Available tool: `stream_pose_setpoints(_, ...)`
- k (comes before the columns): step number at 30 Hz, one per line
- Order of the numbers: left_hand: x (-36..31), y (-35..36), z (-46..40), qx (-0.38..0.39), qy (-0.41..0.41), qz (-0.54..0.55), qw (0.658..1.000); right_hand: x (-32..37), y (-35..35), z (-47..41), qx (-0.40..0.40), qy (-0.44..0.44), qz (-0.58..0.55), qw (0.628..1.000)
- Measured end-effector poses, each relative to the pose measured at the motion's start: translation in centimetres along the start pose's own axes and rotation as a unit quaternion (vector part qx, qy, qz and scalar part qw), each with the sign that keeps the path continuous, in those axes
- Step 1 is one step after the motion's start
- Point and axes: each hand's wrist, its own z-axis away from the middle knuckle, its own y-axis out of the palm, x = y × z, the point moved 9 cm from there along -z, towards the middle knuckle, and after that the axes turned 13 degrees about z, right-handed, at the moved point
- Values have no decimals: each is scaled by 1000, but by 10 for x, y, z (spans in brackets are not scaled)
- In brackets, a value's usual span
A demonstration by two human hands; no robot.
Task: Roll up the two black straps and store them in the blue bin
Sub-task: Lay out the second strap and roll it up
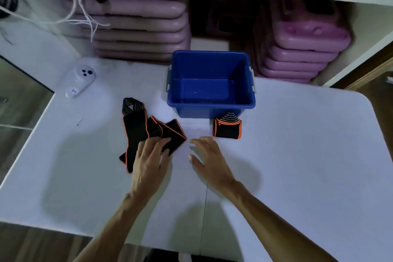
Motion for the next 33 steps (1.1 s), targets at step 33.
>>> stream_pose_setpoints(33, 90, -28, -44, 40, -367, 425, 826, 16, -18, -3, -102, 191, -118, 969)
